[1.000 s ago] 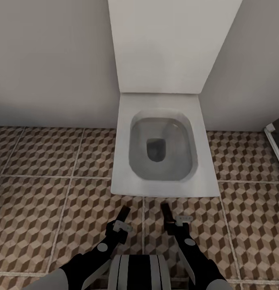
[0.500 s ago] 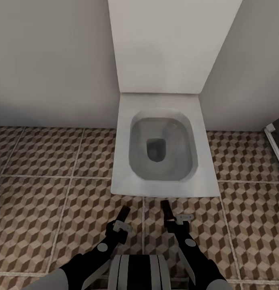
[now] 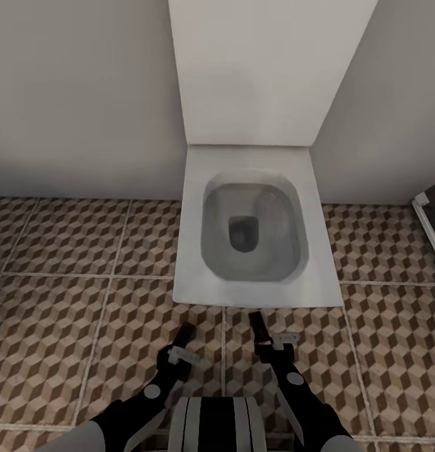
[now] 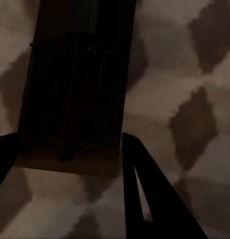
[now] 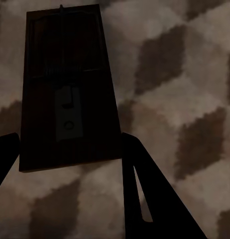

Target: Take the four mousetraps from the cabinet in the bathroom and place them on the bathroom floor. Make sure all four end up on the same floor surface, and ensure that at least two of them are either under or directly next to the same bathroom sink.

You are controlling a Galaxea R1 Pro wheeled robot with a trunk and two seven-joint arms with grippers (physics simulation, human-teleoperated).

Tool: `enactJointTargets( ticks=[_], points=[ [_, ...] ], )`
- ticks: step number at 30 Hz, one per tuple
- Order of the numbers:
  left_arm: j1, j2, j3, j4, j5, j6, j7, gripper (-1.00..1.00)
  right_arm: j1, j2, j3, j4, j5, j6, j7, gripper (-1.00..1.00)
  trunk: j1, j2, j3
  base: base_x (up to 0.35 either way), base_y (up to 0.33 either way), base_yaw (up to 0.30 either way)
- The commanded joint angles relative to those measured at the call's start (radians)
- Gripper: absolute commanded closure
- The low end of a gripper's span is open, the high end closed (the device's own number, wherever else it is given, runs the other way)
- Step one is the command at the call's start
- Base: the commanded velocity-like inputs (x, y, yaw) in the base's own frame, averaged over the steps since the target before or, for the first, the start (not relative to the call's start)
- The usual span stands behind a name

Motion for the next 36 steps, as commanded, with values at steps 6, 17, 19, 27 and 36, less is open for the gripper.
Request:
enactJointTargets(
  ticks=[6, 17, 19, 27, 36],
  points=[
    [-0.002, -0.026, -0.006, 0.061, -0.055, -0.018, 0.008, 1.0, 0.0, 0.0, 0.003, 0.003, 0.004, -0.001, -0.009, 1.0, 0.0, 0.0, 0.0, 0.0, 0.0, 0.0],
    [-0.002, -0.079, -0.003, 0.163, -0.105, -0.019, 0.008, 1.0, 0.0, 0.0, 0.003, 0.01, 0.005, -0.001, -0.008, 1.0, 0.0, 0.0, 0.0, 0.0, 0.0, 0.0],
    [-0.002, -0.082, -0.002, 0.168, -0.105, -0.019, 0.008, 1.0, 0.0, 0.0, 0.003, 0.01, 0.005, -0.002, -0.008, 1.0, 0.0, 0.0, 0.0, 0.0, 0.0, 0.0],
    [-0.002, -0.09, -0.002, 0.174, -0.105, -0.019, 0.008, 1.0, 0.0, 0.0, 0.004, 0.011, 0.006, -0.001, -0.008, 1.0, 0.0, 0.0, 0.0, 0.0, 0.0, 0.0],
    [-0.002, -0.093, -0.001, 0.173, -0.106, -0.019, 0.008, 1.0, 0.0, 0.0, 0.003, 0.011, 0.006, -0.002, -0.008, 1.0, 0.0, 0.0, 0.0, 0.0, 0.0, 0.0]
  ],
)
